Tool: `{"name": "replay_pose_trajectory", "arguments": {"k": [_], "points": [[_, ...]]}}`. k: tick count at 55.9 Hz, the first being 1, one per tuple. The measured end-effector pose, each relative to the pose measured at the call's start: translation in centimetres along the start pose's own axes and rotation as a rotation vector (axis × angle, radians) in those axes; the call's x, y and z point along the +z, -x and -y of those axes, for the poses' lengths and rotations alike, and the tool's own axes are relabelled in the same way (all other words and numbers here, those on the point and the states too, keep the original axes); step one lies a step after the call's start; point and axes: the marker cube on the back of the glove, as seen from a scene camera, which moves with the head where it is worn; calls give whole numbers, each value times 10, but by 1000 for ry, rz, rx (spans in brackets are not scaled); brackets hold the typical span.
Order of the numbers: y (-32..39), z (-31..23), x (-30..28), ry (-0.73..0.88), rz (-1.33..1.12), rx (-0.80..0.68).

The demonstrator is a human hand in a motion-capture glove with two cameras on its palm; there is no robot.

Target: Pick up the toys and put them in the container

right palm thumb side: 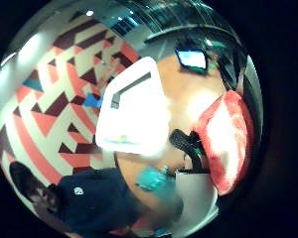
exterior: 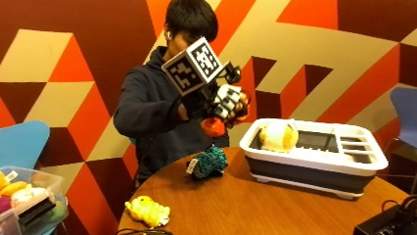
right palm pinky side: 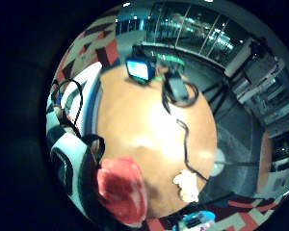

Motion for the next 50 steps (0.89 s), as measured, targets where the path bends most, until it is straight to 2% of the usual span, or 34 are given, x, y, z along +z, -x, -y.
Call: {"name": "replay_pose_trajectory", "arguments": {"k": [6,14,23,36,42,50], "points": [[49,19,-10,-155,140,-68],[91,45,16,-171,242,-79],[126,68,68,-60,165,-150],[127,83,114,153,129,-112],[121,78,103,170,139,-116],[97,57,62,187,138,-118]]}}
